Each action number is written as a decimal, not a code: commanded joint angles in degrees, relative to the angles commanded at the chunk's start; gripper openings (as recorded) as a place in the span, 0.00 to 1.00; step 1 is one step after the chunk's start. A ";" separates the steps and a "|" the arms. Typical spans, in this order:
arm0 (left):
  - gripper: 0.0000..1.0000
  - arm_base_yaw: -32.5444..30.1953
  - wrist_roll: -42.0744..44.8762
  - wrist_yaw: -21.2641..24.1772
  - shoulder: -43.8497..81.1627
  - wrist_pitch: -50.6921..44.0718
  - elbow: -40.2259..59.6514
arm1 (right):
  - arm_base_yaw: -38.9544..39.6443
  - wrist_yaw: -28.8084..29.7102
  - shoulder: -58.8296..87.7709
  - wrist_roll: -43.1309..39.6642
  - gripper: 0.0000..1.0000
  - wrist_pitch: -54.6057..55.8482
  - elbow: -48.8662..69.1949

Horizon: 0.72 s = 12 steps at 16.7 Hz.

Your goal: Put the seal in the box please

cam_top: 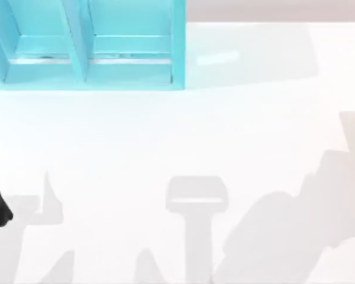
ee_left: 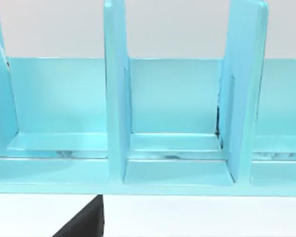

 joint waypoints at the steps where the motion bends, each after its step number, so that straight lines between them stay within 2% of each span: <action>1: 1.00 0.00 0.00 0.00 0.00 0.00 0.00 | -0.01 -0.02 0.15 0.02 0.00 2.54 -2.16; 4: 1.00 0.00 0.00 0.00 0.00 0.00 0.00 | -0.07 -0.11 0.57 0.07 0.00 7.50 -6.92; 8: 1.00 0.00 0.00 0.00 0.00 0.00 0.00 | -0.07 -0.12 0.61 0.07 0.00 7.93 -7.34; 12: 1.00 0.00 0.00 0.00 0.00 0.00 0.00 | -0.07 -0.12 0.61 0.07 0.30 7.93 -7.34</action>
